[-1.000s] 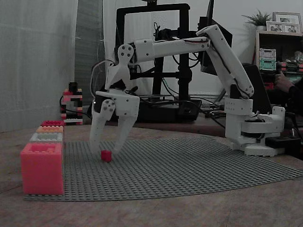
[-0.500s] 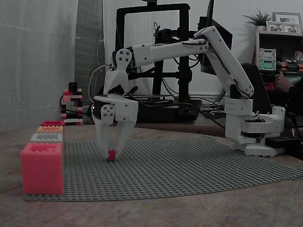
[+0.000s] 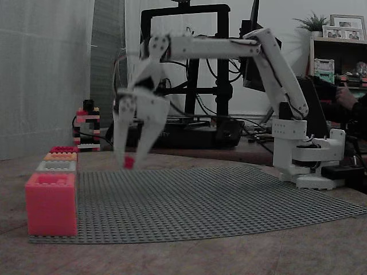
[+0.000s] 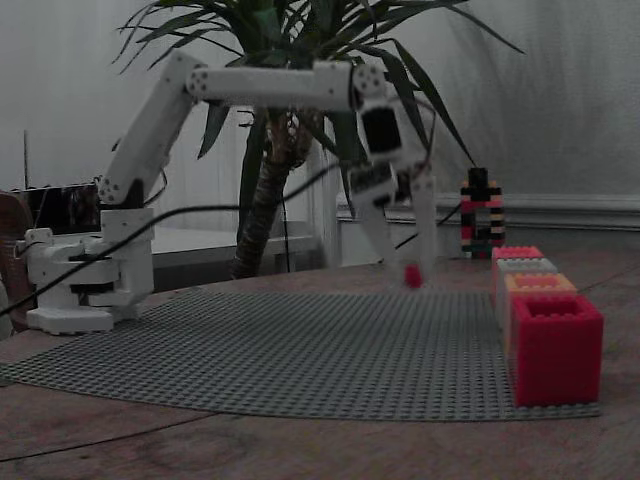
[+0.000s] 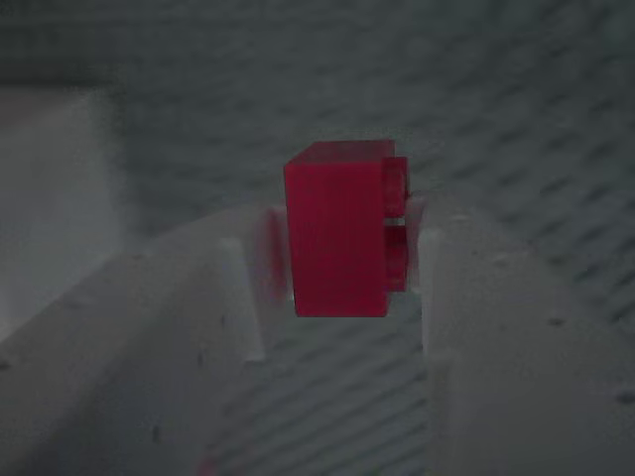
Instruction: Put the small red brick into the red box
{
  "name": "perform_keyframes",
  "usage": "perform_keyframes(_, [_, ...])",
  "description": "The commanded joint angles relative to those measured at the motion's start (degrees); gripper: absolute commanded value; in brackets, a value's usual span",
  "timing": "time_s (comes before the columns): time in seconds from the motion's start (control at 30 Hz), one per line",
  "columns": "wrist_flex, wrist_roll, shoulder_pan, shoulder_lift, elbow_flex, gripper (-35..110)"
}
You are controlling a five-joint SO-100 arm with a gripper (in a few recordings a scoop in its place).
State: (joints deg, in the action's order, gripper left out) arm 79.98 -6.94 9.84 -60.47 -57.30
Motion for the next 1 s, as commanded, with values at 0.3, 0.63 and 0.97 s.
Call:
perform_keyframes(0.3, [-15.8,12.5,-7.7,-11.8,4.8,0])
perform_keyframes(0.63, [-24.0,8.0,-20.1,-2.9,10.6,0])
perform_keyframes(0.97, [-28.3,3.4,-26.9,5.9,15.2,0])
